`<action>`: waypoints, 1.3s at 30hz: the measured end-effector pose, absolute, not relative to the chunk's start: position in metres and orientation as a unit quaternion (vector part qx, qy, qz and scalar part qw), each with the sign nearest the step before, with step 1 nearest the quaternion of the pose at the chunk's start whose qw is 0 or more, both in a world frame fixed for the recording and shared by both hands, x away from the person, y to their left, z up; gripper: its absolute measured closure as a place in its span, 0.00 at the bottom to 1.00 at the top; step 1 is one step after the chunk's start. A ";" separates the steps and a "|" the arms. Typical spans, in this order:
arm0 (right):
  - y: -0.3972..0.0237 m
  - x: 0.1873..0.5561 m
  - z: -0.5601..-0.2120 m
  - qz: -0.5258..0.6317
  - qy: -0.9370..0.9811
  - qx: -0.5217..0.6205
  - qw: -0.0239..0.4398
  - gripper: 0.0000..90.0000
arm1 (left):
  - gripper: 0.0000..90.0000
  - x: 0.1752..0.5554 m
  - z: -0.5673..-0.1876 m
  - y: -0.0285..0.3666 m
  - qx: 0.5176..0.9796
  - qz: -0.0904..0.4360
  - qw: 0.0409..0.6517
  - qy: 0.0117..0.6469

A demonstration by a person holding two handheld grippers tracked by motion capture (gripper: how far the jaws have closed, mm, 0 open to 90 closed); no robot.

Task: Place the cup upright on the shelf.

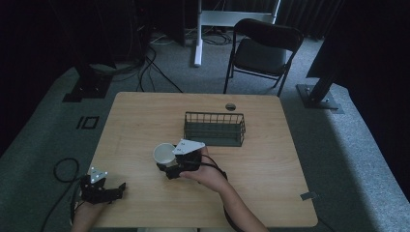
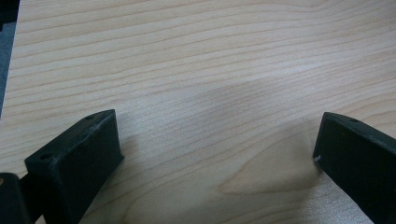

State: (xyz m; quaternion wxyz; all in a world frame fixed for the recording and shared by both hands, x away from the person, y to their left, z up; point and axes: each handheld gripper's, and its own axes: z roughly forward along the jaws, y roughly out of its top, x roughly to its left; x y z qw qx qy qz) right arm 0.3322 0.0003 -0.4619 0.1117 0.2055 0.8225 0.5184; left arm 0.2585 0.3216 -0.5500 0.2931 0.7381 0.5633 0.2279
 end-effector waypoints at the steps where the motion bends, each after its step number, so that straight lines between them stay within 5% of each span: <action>1: -0.001 0.333 -0.460 0.520 0.821 0.205 0.114 0.22 | 0.01 0.258 -0.550 0.322 0.738 0.228 0.293 0.563; 39: -0.088 0.376 -0.386 0.545 0.752 0.290 0.231 0.22 | 0.01 0.258 -0.550 0.322 0.738 0.227 0.293 0.563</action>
